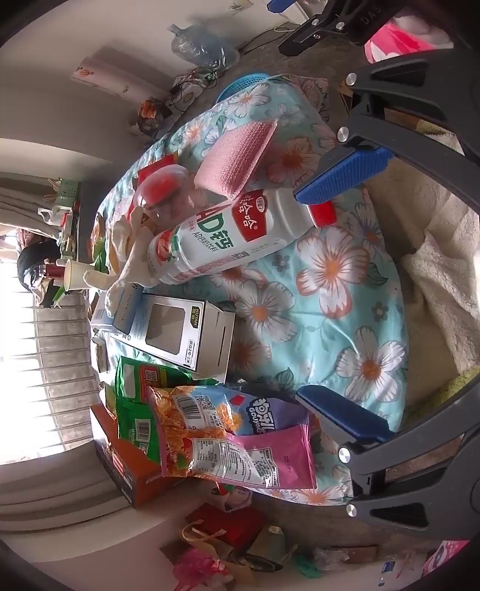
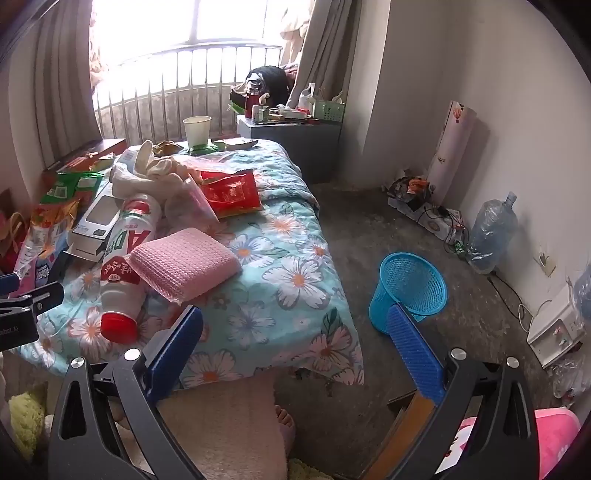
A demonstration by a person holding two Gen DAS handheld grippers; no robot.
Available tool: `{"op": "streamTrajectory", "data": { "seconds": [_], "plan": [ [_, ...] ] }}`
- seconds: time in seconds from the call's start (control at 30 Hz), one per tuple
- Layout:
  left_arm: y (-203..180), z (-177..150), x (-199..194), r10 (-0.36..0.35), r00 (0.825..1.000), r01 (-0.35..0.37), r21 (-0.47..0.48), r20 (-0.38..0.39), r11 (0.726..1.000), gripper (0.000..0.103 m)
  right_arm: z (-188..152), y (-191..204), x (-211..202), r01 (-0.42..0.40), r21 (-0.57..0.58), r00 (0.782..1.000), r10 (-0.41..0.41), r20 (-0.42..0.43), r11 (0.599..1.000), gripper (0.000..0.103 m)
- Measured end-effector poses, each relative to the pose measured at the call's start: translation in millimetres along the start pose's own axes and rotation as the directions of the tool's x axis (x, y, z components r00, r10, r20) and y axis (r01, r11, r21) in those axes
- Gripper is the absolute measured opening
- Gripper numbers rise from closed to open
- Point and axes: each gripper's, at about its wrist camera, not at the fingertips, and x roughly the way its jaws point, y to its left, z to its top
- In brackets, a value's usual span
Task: Collect trash
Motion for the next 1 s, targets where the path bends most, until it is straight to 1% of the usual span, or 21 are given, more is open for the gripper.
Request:
{"op": "streamTrajectory", "data": {
  "seconds": [0.47,0.57,1.0],
  "plan": [
    [0.4,1.7,-6.5,-0.002,1.0,0.002,-0.009,0.002,1.0,0.094,-0.9,2.1,-1.0,-0.009,0.001,1.0,0.009,-0.003,1.0,0.097],
    [5.8,3.9,-2.9,-0.006,1.0,0.006,-0.016,0.001,1.0,0.094,2.5,5.8,0.3,-0.011,-0.008,1.0,0.011,-0.001,1.0,0.097],
    [5.6,3.0,-2.2,-0.007,1.0,0.007,-0.015,0.001,1.0,0.094,2.6,6.6,-1.5,-0.024,-0.006,1.0,0.024,0.003,1.0,0.097]
  ]
}}
